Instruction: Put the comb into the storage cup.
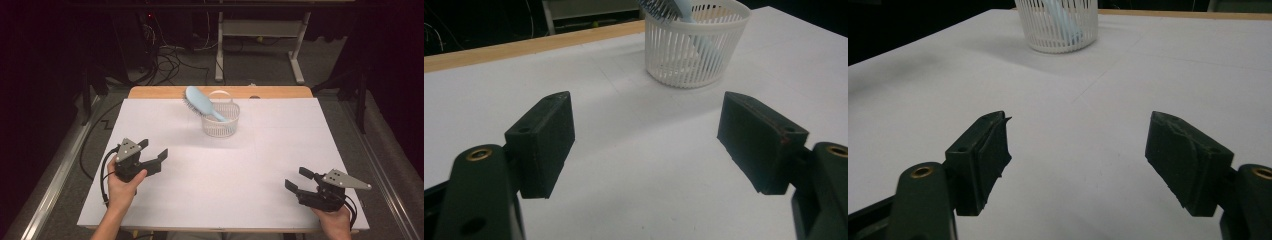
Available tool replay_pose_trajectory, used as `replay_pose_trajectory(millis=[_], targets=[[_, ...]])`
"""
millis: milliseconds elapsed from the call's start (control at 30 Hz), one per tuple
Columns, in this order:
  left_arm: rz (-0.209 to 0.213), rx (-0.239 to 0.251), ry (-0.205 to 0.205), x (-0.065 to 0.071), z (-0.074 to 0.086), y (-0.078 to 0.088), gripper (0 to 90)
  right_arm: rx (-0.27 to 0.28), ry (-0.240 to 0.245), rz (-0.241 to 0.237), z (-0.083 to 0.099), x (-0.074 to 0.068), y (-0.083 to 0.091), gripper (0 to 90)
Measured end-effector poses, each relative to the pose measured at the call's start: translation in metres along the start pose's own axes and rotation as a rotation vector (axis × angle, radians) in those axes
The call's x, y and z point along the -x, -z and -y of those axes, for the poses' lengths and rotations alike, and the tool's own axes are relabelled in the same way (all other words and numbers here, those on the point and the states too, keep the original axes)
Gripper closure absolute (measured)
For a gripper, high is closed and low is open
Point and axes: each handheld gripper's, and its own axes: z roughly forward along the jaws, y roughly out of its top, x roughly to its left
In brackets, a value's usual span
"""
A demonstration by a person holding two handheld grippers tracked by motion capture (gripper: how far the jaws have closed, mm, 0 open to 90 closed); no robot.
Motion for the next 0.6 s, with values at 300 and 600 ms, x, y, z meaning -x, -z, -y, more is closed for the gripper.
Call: replay_pose_trajectory(millis=[300,600], targets=[[-0.007,-0.007,0.008,-0.002,0.007,0.001,23.7,-0.001,0.000,0.000,0.000,0.000,0.000,26.1],[-0.020,-0.007,0.025,-0.006,0.013,0.002,23.7,-0.002,0.001,0.000,0.000,0.000,0.000,26.1]])
